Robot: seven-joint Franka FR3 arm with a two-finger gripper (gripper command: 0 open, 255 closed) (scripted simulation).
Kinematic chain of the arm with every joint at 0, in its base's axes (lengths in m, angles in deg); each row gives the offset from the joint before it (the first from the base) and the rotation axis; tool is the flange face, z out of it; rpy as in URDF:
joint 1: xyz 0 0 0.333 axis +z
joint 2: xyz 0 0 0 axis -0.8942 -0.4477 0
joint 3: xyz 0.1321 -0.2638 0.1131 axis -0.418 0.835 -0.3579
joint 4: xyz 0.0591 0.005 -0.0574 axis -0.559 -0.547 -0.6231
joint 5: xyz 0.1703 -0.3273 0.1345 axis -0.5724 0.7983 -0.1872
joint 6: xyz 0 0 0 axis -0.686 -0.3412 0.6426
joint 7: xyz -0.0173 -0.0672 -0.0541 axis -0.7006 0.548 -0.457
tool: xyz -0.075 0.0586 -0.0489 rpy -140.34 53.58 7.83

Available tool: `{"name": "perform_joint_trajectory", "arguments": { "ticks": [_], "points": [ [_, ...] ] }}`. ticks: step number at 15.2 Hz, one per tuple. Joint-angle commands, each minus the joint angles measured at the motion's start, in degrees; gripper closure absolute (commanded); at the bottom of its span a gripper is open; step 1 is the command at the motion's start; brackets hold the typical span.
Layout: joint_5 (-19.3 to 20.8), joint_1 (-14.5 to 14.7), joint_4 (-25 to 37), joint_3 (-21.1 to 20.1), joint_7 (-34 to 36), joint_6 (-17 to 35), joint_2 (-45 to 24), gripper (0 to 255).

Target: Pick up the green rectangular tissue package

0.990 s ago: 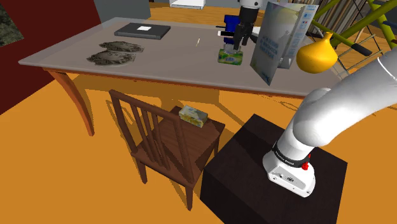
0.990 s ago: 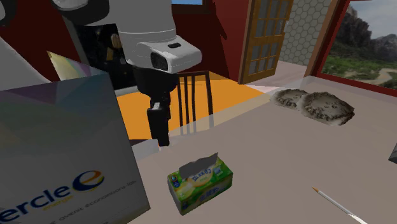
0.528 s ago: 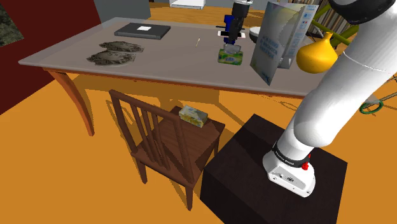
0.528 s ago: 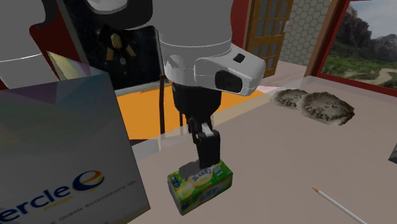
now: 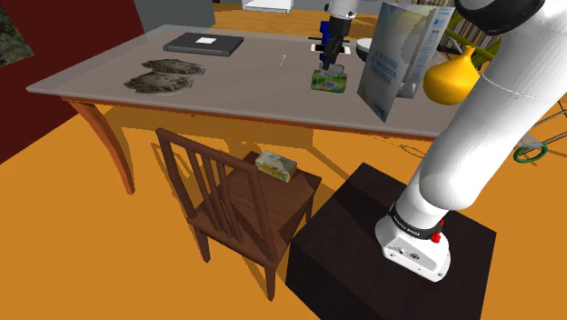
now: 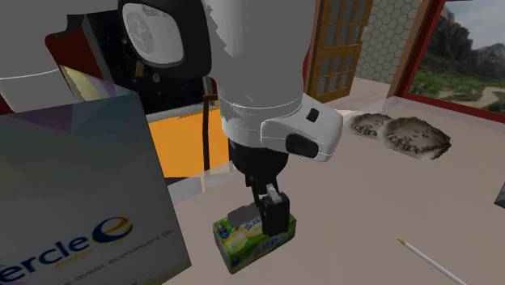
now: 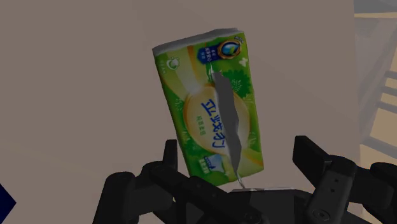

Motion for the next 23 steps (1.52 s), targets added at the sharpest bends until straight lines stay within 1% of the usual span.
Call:
{"name": "perform_joint_trajectory", "arguments": {
  "ticks": [1,2,3,12,23],
  "points": [
    [-0.1,0.0,-0.4,0.0,-0.1,0.5,-0.1,0],
    [-0.1,0.0,-0.4,0.0,-0.1,0.5,-0.1,0],
    [-0.1,0.0,-0.4,0.0,-0.1,0.5,-0.1,255],
    [-0.1,0.0,-0.4,0.0,-0.1,0.5,-0.1,255],
    [0.2,0.0,7.9,0.0,0.9,-7.9,0.0,255]
  ]
}}
